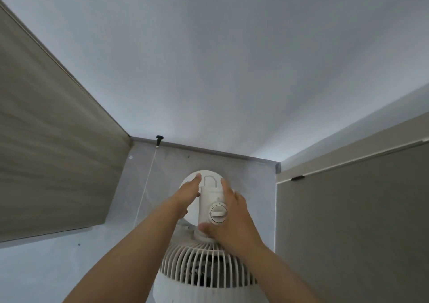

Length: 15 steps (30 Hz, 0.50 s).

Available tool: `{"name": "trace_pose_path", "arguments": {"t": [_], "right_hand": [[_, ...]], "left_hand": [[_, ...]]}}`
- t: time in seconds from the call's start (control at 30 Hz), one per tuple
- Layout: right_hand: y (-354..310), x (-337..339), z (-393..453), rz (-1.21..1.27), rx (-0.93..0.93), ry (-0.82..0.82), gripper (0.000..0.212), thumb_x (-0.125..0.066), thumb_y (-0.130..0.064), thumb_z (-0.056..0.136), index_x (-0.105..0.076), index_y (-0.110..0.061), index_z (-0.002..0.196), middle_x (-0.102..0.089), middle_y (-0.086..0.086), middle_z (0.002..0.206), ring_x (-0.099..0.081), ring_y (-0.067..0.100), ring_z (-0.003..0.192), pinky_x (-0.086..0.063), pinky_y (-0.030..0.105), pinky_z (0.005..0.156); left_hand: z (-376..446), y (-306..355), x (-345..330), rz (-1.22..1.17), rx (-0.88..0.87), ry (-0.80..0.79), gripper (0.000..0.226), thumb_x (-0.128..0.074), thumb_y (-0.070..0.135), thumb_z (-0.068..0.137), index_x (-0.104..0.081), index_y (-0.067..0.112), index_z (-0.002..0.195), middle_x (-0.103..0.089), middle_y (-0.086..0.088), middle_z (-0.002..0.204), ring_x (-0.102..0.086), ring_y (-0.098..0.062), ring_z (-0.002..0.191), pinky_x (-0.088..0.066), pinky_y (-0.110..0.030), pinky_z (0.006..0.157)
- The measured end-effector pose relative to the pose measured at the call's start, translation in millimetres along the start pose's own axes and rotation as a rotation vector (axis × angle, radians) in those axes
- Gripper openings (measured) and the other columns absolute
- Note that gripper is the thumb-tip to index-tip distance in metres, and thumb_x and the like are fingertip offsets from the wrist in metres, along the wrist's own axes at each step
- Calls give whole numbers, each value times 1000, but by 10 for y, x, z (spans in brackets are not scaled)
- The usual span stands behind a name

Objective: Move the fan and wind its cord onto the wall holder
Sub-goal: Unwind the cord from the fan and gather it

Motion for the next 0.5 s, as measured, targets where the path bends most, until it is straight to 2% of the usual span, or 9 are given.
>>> {"name": "trace_pose_path", "arguments": {"t": [0.13,0.17,0.3,0.37,0.43,0.5], "right_hand": [[79,-1,-80,38,8,1,113,-79,-39,70,4,-51,145,-17,-9,151,-40,10,129,-40,14,92],[103,-17,-110,49,15,3,113,-79,-40,69,4,-54,144,-16,-11,151,-39,8,130,-39,14,92],[164,-111,-242,47,-15,-17,113,-76,-47,61,15,-75,122,-6,-16,154,-37,11,135,-47,31,102],[192,-146,-268,11,-27,-18,111,-73,-57,57,18,-76,117,-3,-17,154,-37,10,136,-47,28,101],[197,-174,-303,-45,-19,-24,109,-66,-69,54,20,-72,119,-1,-14,156,-34,9,137,-44,24,102],[201,-201,-347,-96,-1,-40,107,-63,-72,57,23,-65,121,3,-11,159,-30,8,140,-39,21,104]], "left_hand": [[250,21,-75,-42,30,-23,67,-38,62,92,-38,20,145,-47,-6,146,-34,-27,141,-21,-57,114],[306,38,-92,-20,26,-27,66,-40,60,93,-39,20,144,-47,-6,145,-34,-28,141,-21,-57,114],[513,95,-165,67,24,-83,59,-49,58,89,-45,23,137,-54,-4,138,-37,-27,138,-25,-57,112],[614,96,-232,117,48,-121,58,-51,56,89,-45,23,137,-53,-5,138,-38,-27,137,-26,-56,110],[659,86,-305,143,66,-148,55,-53,52,90,-47,20,134,-56,-7,132,-45,-25,128,-31,-50,104],[693,69,-375,119,72,-153,49,-56,46,91,-52,15,128,-62,-8,119,-54,-21,108,-38,-41,91]]}}
Point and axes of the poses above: each hand's wrist, its own z-axis towards the middle knuckle, its own x-axis out of the back of the hand, y = z × x, the point moved 4 cm from there along z, towards the middle knuckle
